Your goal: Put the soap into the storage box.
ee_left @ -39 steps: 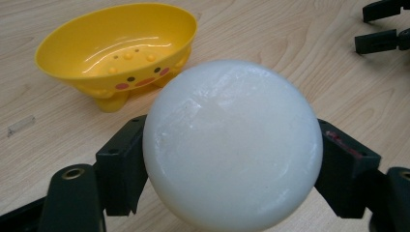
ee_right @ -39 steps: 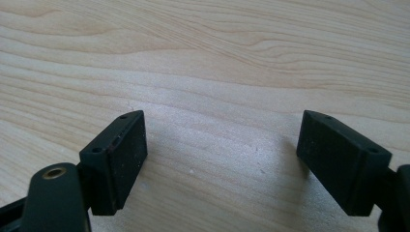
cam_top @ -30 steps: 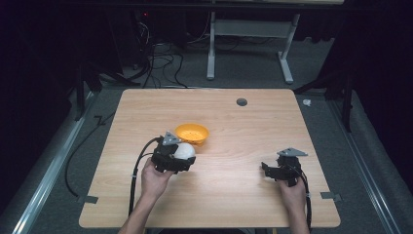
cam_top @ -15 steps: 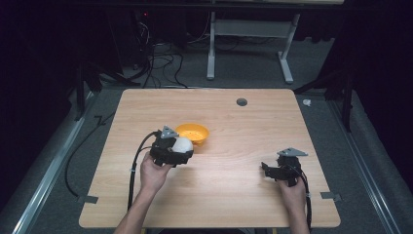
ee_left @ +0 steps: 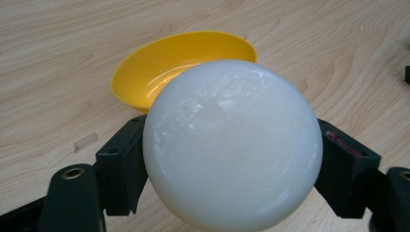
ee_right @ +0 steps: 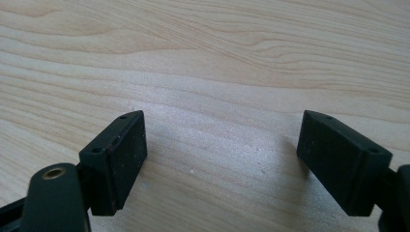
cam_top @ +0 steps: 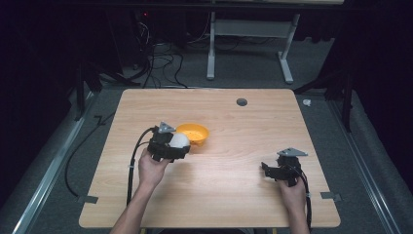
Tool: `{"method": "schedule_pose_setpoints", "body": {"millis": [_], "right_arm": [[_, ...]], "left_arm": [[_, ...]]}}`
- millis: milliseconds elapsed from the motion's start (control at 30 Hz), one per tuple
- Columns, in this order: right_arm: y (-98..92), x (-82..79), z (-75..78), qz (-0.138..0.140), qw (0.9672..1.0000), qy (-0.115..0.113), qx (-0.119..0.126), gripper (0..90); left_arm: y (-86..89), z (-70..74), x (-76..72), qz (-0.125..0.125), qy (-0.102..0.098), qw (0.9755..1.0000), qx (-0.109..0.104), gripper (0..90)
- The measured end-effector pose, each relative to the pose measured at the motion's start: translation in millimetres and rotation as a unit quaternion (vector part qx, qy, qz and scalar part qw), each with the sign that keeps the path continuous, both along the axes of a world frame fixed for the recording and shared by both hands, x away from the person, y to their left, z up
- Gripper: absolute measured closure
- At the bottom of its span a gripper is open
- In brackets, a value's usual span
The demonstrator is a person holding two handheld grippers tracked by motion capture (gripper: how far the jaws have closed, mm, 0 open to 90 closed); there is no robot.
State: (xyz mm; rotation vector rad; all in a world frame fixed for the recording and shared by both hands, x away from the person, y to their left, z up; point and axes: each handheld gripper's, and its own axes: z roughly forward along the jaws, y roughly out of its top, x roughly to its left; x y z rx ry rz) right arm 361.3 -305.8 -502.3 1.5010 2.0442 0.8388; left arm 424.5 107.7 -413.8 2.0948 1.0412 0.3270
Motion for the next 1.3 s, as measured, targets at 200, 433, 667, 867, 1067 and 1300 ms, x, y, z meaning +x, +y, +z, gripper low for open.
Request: {"method": "schedule_pose_setpoints", "body": {"millis": [200, 433, 667, 867, 1067, 1300], "right_arm": [[0.0, 0.0, 0.0, 0.000, 1.0000, 0.000, 0.000, 19.0], [0.0, 0.0, 0.0, 0.000, 1.0000, 0.000, 0.000, 19.0], [0.0, 0.0, 0.0, 0.000, 1.0000, 0.000, 0.000, 19.0], [0.0, 0.0, 0.0, 0.000, 1.0000, 0.000, 0.000, 19.0], [0.0, 0.0, 0.0, 0.000, 1.0000, 0.000, 0.000, 19.0], [0.0, 0.0, 0.0, 0.000, 1.0000, 0.000, 0.000, 19.0]], "left_arm": [[-2.4, 1.8, 7.6, 0.003, -0.002, 1.0000, 0.004, 24.4], [-7.0, 2.4, 15.7, 0.002, -0.002, 1.0000, 0.007, 24.4], [-7.3, 0.6, 21.6, 0.004, 0.004, 0.9999, 0.016, 24.4], [-10.1, 3.1, 28.8, 0.005, 0.001, 0.9997, 0.023, 24.4], [-11.2, 1.6, 32.4, 0.005, 0.004, 0.9998, 0.021, 24.4], [-14.3, 1.8, 38.9, 0.005, 0.008, 0.9996, 0.027, 24.4]]}}
